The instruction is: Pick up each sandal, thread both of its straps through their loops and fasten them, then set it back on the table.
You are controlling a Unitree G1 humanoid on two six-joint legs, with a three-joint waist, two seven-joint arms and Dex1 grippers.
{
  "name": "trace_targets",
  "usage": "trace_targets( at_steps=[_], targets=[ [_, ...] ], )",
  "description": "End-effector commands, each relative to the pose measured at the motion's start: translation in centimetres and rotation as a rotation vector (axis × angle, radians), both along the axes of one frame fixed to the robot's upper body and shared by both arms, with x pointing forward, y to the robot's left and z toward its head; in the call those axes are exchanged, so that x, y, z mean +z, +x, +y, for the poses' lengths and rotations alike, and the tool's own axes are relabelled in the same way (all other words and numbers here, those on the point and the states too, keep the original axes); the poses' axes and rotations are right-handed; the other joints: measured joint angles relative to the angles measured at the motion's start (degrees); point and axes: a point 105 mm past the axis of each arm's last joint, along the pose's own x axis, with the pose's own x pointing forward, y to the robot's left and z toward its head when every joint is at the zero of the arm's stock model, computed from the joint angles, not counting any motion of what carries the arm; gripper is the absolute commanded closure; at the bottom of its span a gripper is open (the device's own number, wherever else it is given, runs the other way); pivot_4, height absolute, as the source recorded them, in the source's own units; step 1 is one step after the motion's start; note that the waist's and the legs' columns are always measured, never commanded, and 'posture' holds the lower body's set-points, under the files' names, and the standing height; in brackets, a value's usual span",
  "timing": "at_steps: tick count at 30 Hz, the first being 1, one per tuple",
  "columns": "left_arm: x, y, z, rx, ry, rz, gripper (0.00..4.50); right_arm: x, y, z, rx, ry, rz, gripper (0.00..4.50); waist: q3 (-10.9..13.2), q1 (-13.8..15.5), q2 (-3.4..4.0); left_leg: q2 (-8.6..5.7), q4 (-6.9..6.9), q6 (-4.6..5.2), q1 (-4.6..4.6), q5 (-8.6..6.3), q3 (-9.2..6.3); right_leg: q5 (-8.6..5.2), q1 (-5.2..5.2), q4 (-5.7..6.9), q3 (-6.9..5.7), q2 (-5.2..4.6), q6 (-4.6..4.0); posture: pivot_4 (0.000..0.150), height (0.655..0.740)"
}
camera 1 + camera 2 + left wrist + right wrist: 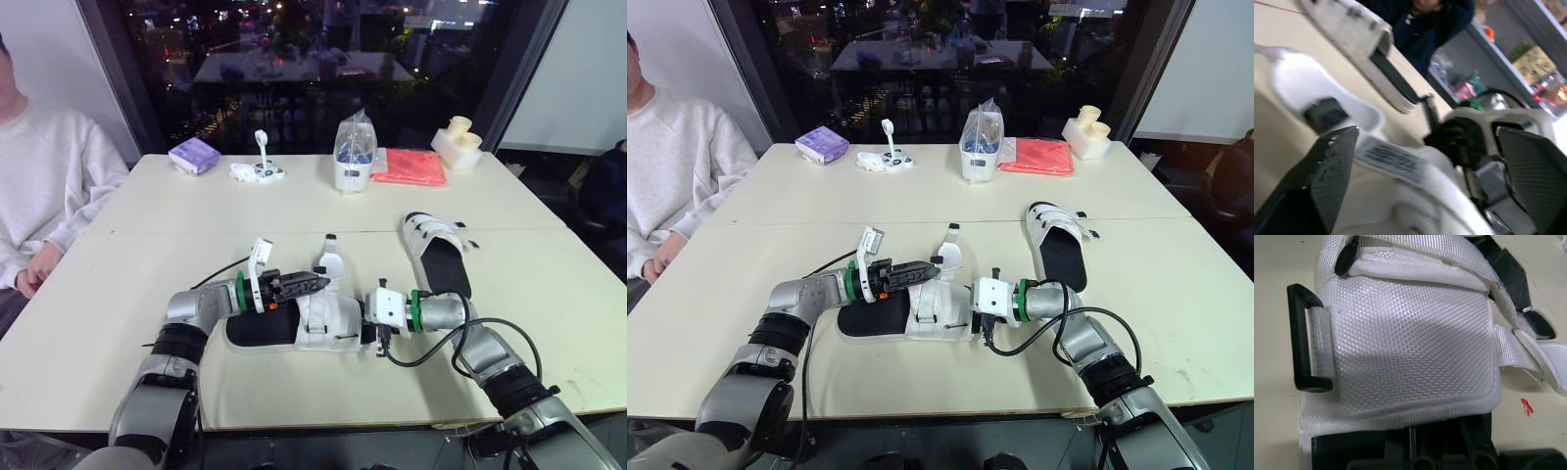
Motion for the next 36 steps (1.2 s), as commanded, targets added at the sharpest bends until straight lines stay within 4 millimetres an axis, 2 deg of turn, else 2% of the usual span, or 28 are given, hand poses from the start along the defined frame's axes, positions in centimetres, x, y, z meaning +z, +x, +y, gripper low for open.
trace_targets(
  at_steps=[1,7,14,20,22,24,30,36],
  targets=[
    [1.1,1.6,0.9,0.097,0.001,-0.055,0.03,-3.9,-0.7,-1.4,-0.038,-0.125,0.128,4.5,0.0,-0.01,0.0,0.0,0.0,0.0,0.0,0.0,0.0,0.0,0.0,0.0,0.0,0.0,0.0,0.15,0.74],
    [1.9,2.5,0.9,0.096,0.063,-0.113,0.03,-3.9,-0.7,-1.5,-0.04,-0.128,0.126,4.5,0.03,-0.02,-0.04,0.0,0.0,0.0,-0.01,0.0,0.02,0.01,0.0,0.0,-0.01,0.03,0.01,0.15,0.74],
    [0.5,2.0,-0.4,0.013,0.178,-0.139,0.03,-3.9,-0.6,-1.5,-0.047,-0.124,0.123,4.5,0.02,-0.05,-0.04,-0.01,0.0,0.0,-0.01,0.01,0.03,0.01,-0.01,0.01,-0.02,0.12,0.01,0.15,0.74],
    [0.3,2.6,-0.8,0.043,0.189,-0.163,0.03,-4.0,-0.7,-1.6,-0.054,-0.122,0.124,4.5,0.02,0.01,-0.05,0.0,0.0,0.01,-0.01,0.0,0.02,0.01,-0.02,0.01,-0.02,0.05,0.01,0.15,0.74],
    [0.5,2.8,-0.9,0.058,0.178,-0.164,0.55,-4.0,-0.7,-1.6,-0.055,-0.121,0.125,4.5,0.02,0.0,-0.05,0.0,0.0,0.01,-0.01,0.0,0.02,0.01,-0.01,0.01,-0.02,0.03,0.0,0.15,0.74],
    [0.8,3.0,-1.0,0.07,0.166,-0.17,1.33,-4.0,-0.7,-1.6,-0.056,-0.12,0.124,4.5,0.02,-0.04,-0.05,0.0,0.0,0.02,-0.01,-0.01,0.02,0.01,-0.02,0.01,-0.02,0.02,0.01,0.15,0.74],
    [1.4,3.1,-1.1,0.064,0.138,-0.178,4.39,-3.9,-0.7,-1.7,-0.061,-0.12,0.123,4.5,0.02,-0.02,-0.06,0.0,0.0,0.03,-0.02,0.0,0.02,0.01,-0.02,0.01,-0.03,0.05,0.01,0.15,0.74],
    [2.3,2.7,-0.1,0.048,0.086,-0.184,4.48,-3.9,-0.6,-1.8,-0.064,-0.122,0.122,4.5,0.02,-0.06,-0.06,0.0,0.0,0.03,-0.02,0.0,0.02,0.01,-0.02,0.01,-0.03,0.06,0.01,0.15,0.74]
  ],
)
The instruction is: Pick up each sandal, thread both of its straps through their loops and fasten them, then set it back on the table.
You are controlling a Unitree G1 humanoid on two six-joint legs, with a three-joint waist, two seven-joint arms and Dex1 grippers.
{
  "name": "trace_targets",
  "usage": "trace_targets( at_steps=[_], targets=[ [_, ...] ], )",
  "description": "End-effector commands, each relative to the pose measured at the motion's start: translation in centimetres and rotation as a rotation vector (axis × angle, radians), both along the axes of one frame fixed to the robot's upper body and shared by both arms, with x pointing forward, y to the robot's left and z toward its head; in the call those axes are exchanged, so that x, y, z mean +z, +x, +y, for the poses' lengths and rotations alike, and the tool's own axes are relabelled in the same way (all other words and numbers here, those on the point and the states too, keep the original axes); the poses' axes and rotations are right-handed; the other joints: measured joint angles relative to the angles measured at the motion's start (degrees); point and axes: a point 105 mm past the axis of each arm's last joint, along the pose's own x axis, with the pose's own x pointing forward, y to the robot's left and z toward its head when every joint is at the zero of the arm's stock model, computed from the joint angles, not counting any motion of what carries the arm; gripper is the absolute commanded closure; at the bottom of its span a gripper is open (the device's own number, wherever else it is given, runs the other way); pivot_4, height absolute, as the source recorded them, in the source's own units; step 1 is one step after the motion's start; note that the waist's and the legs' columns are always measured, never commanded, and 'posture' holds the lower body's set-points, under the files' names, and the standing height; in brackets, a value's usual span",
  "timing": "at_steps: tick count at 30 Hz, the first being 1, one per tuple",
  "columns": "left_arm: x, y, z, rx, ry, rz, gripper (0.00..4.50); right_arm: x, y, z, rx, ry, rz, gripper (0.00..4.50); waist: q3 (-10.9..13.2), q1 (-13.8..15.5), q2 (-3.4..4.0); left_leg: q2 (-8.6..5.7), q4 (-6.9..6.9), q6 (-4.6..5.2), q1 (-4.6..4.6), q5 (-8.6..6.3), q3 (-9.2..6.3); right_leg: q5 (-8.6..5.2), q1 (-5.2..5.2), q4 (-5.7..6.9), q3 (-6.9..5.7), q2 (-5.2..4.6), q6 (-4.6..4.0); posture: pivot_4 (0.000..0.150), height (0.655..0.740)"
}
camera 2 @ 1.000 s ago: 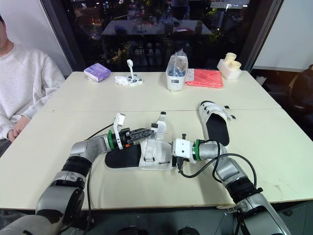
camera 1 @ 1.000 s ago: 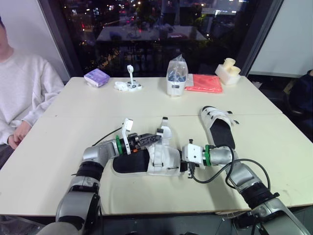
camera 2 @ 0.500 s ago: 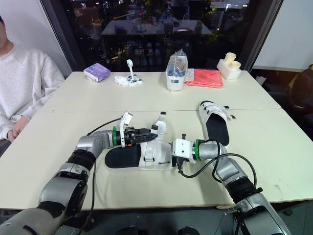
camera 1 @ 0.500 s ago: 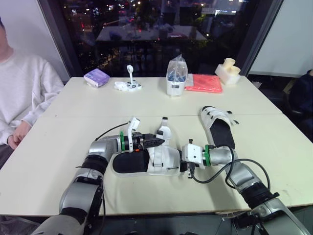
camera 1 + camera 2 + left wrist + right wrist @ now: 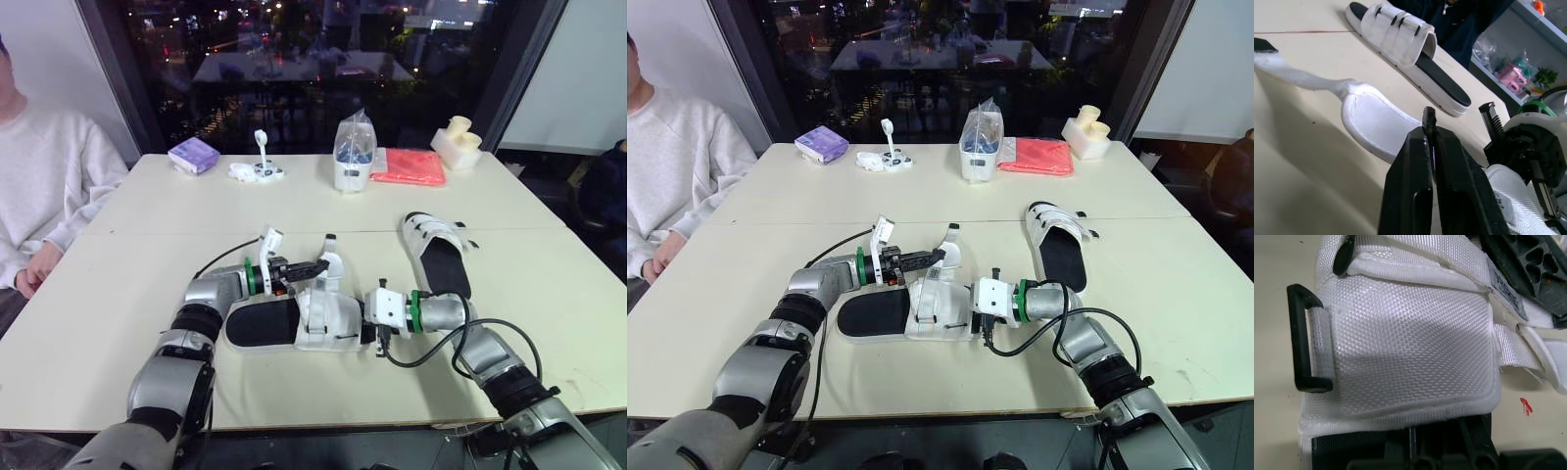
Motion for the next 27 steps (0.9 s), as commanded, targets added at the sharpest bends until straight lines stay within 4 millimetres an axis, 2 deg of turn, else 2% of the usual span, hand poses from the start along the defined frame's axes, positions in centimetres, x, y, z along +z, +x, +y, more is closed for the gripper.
trace_targets(
  at_steps=[1,6,11,15,27],
  targets=[
    [2.6,-0.3,0.9,-0.03,-0.091,-0.056,4.48,-3.9,-0.6,-1.8,-0.06,-0.125,0.126,4.5,0.0,-0.04,0.0,0.0,0.0,0.0,0.0,0.0,0.0,0.0,0.0,0.0,0.0,0.0,0.0,0.15,0.74],
    [6.1,-0.8,2.0,-0.036,-0.288,-0.046,4.48,-4.1,-0.8,-1.8,-0.059,-0.123,0.131,4.5,0.0,-0.02,0.0,0.01,0.0,0.0,-0.01,0.0,0.0,0.0,-0.01,0.0,0.01,-0.03,0.0,0.15,0.74],
    [6.9,-1.4,2.2,-0.024,-0.346,-0.053,4.48,-4.3,-0.9,-1.6,-0.055,-0.126,0.135,4.5,0.01,-0.02,-0.01,0.01,0.0,0.0,-0.01,0.0,-0.01,0.0,0.01,0.01,0.01,-0.01,0.0,0.15,0.74],
    [6.3,-1.3,2.2,0.011,-0.35,-0.045,4.48,-4.2,-0.9,-1.6,-0.054,-0.126,0.135,4.5,0.01,0.01,-0.01,0.0,0.01,-0.01,0.0,0.01,-0.01,0.0,0.04,0.0,0.0,0.02,0.0,0.15,0.74],
    [2.7,1.0,1.9,0.156,-0.236,-0.021,4.48,-4.1,-0.9,-1.8,-0.052,-0.132,0.132,4.5,0.01,0.06,-0.02,-0.01,0.02,-0.01,0.0,0.01,-0.01,0.0,0.04,0.0,-0.01,0.04,0.0,0.15,0.74]
  ],
)
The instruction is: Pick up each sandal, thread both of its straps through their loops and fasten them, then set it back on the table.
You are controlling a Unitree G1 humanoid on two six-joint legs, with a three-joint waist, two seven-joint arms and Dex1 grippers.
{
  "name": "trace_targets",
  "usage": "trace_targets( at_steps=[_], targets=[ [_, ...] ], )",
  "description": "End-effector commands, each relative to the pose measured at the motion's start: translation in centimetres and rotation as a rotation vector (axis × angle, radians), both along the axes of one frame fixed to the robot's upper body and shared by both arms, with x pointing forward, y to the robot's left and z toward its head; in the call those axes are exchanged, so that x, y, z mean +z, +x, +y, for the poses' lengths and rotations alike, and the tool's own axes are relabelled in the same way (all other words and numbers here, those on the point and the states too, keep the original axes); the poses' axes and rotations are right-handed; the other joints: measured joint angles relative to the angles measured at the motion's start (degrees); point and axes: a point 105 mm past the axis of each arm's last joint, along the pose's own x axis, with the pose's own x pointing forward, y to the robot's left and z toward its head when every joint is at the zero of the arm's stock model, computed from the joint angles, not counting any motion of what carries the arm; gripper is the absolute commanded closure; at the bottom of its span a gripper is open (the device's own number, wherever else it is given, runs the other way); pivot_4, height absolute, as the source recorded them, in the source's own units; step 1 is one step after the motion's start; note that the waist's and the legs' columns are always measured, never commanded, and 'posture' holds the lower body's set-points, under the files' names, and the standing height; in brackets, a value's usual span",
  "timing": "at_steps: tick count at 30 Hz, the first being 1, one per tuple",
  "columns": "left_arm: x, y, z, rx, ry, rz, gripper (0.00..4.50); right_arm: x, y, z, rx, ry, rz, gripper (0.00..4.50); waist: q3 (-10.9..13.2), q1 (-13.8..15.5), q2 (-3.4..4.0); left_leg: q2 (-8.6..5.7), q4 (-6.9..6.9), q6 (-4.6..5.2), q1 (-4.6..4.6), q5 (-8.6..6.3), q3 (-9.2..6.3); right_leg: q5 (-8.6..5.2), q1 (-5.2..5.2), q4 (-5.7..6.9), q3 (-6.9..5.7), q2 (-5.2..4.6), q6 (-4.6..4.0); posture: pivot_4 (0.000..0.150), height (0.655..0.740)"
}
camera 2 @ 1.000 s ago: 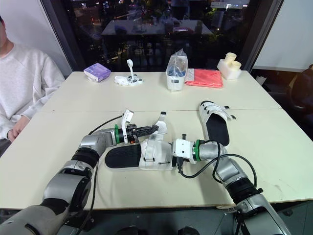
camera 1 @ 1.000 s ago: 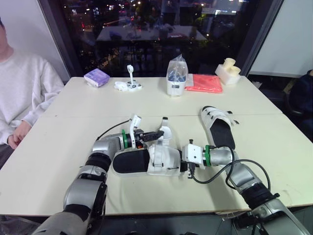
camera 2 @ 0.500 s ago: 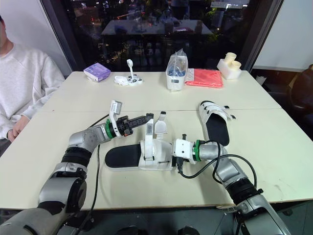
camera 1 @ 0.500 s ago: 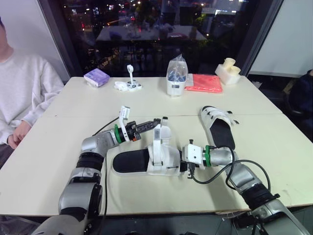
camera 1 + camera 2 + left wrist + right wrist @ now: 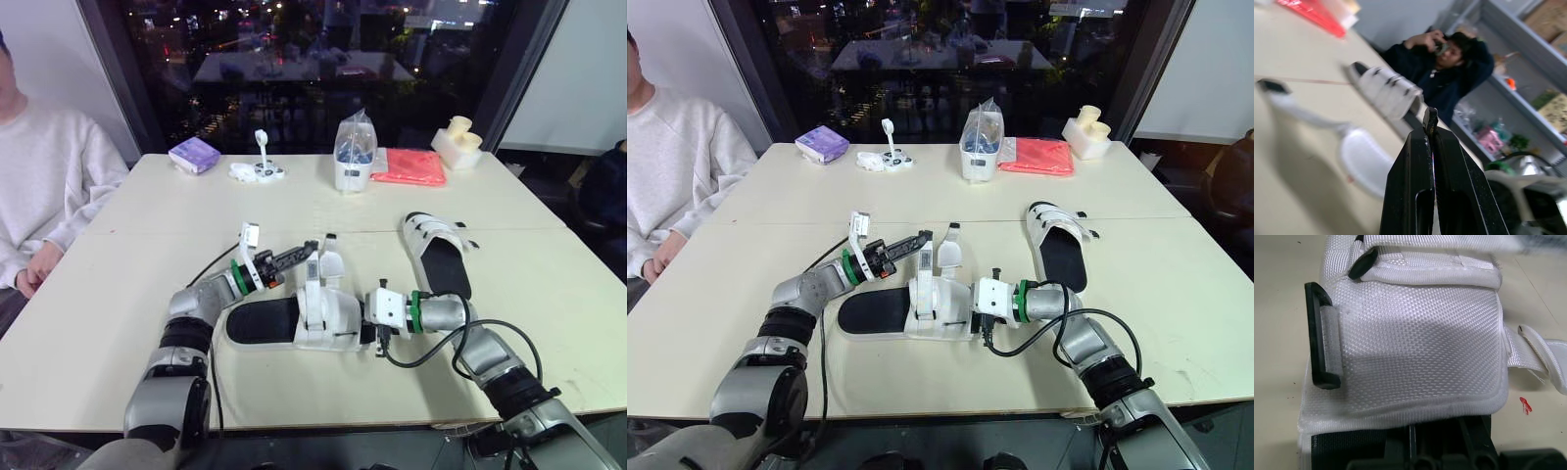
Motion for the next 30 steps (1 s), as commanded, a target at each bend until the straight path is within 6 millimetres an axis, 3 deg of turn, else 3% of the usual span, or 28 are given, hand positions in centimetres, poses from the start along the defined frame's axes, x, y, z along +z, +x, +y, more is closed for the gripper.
trace_targets(
  at_steps=[1,7,10,17,26,30],
  targets=[
    [1.6,0.8,0.0,0.023,0.032,-0.079,4.48,-4.0,-0.9,-1.8,-0.043,-0.134,0.132,4.5,0.0,0.02,0.0,0.0,0.0,0.0,0.0,0.0,0.0,0.0,0.0,0.0,-0.01,0.0,0.0,0.15,0.74],
    [-1.6,-0.1,-0.5,-0.046,0.219,-0.047,4.48,-4.2,-1.0,-1.9,-0.048,-0.136,0.137,4.5,0.0,0.04,0.0,0.0,0.0,0.0,0.0,0.0,0.0,0.0,0.0,0.0,-0.01,0.0,0.0,0.15,0.74],
    [-2.7,-0.5,-0.6,-0.065,0.296,-0.065,3.56,-4.2,-1.1,-2.0,-0.049,-0.136,0.138,4.5,-0.01,0.09,0.01,-0.01,0.0,0.02,0.0,-0.02,0.0,0.0,0.0,-0.01,-0.01,-0.02,0.0,0.15,0.74],
    [-3.7,-0.7,-0.4,-0.09,0.484,-0.163,0.17,-4.2,-0.9,-1.6,-0.045,-0.134,0.137,4.5,-0.01,0.07,0.01,-0.01,-0.01,0.03,-0.01,-0.05,0.0,0.0,-0.01,-0.04,-0.01,-0.11,0.0,0.15,0.74],
    [-5.0,0.5,0.6,-0.09,0.843,-0.394,0.08,-4.1,-0.8,-1.5,-0.042,-0.131,0.135,4.5,-0.11,0.09,-0.06,-0.01,-0.01,-0.07,0.01,-0.15,0.0,0.0,0.01,-0.05,-0.01,-0.16,0.0,0.15,0.74],
    [-4.1,2.2,1.2,0.006,0.903,-0.427,0.08,-4.2,-0.9,-1.4,-0.042,-0.13,0.136,4.5,-0.11,0.02,-0.08,-0.01,-0.01,0.02,0.01,-0.2,0.0,0.0,-0.01,-0.05,-0.01,-0.16,0.0,0.15,0.74]
  ],
)
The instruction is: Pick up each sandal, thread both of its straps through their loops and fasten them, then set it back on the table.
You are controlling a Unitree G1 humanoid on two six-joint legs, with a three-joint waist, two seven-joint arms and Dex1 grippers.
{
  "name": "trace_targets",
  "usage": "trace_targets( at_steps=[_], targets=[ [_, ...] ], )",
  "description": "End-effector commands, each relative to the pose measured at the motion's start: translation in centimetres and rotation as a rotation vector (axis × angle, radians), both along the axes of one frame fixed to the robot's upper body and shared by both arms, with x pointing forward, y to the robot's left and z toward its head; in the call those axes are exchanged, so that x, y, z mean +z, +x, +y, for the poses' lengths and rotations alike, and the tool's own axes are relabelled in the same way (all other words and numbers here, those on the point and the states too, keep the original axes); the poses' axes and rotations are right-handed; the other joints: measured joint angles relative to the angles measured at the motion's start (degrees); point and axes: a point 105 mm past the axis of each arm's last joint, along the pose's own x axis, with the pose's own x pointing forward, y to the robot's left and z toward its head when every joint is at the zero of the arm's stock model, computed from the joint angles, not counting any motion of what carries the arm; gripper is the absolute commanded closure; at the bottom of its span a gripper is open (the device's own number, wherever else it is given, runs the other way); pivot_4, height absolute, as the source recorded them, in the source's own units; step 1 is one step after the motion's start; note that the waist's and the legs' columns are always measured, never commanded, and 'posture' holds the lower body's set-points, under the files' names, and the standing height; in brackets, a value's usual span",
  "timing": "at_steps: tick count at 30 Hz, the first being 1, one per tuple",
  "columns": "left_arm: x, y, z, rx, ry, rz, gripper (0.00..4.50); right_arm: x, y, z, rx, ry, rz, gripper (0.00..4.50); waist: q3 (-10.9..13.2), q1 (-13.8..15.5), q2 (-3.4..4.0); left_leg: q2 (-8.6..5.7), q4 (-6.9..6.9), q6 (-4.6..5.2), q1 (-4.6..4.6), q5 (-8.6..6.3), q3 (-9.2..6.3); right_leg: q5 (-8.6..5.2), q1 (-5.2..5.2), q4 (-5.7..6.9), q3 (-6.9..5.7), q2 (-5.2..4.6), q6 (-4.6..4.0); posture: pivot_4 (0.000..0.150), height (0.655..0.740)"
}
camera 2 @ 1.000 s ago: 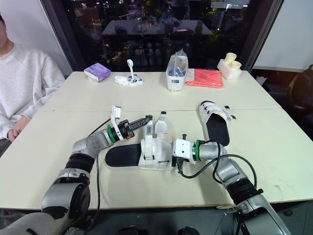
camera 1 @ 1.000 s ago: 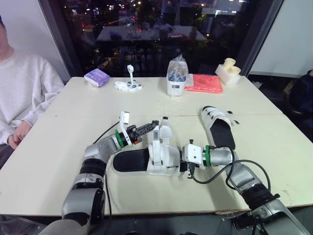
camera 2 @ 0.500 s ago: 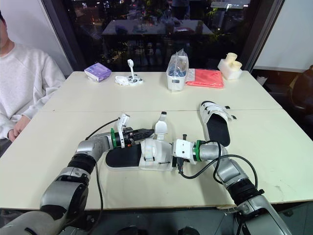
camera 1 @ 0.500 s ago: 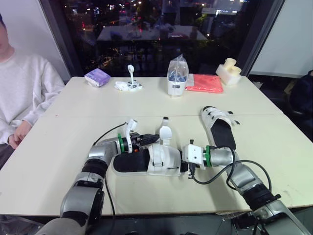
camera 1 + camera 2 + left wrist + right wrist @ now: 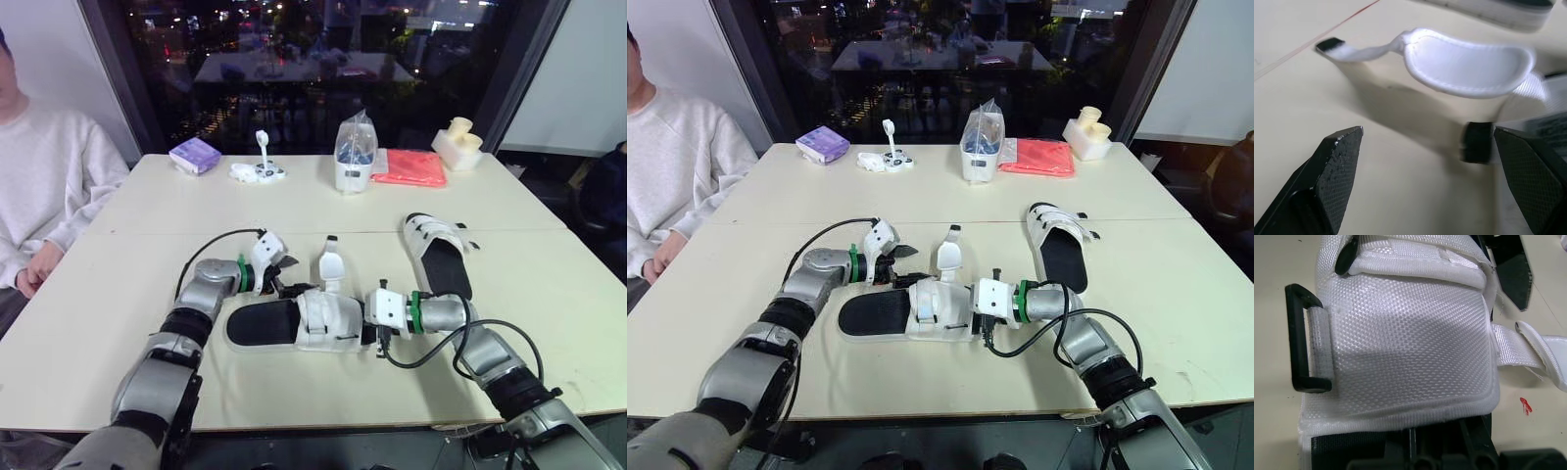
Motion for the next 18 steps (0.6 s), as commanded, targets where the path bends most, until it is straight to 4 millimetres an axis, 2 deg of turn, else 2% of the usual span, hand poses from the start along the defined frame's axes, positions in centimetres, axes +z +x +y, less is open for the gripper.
trace_targets(
  at_steps=[1,5,13,15,18],
  targets=[
    [-0.5,1.0,0.8,0.077,0.067,-0.023,0.08,-4.2,-0.8,-1.4,-0.044,-0.119,0.134,4.5,0.0,-0.04,0.0,0.0,0.0,0.11,-0.01,-0.06,0.01,0.0,-0.02,0.0,-0.01,0.0,0.0,0.15,0.74],
    [1.0,2.0,1.1,0.132,-0.014,-0.011,0.08,-4.2,-0.8,-1.3,-0.046,-0.117,0.133,4.5,0.03,-0.04,-0.09,0.01,0.0,0.27,-0.02,0.01,0.0,0.0,-0.03,0.02,-0.03,0.01,0.01,0.15,0.74],
    [5.5,2.4,0.6,0.139,-0.397,0.163,0.08,-4.2,-0.7,-1.3,-0.056,-0.11,0.128,4.5,0.05,-0.1,-0.14,0.01,0.01,0.18,-0.05,0.08,0.02,0.01,-0.06,0.04,-0.03,0.1,0.01,0.15,0.74],
    [5.8,2.1,0.3,0.124,-0.461,0.244,0.08,-4.2,-0.7,-1.3,-0.059,-0.109,0.127,4.5,0.06,-0.13,-0.14,0.01,0.01,0.19,-0.05,0.09,0.02,0.0,-0.06,0.05,-0.04,0.13,0.02,0.15,0.74],
    [5.2,1.5,-0.3,0.101,-0.478,0.337,0.08,-4.3,-0.7,-1.3,-0.062,-0.107,0.126,4.5,0.06,-0.19,-0.14,0.0,0.01,0.13,-0.04,0.13,0.04,0.0,-0.04,0.06,-0.04,0.16,0.02,0.15,0.74]
  ],
)
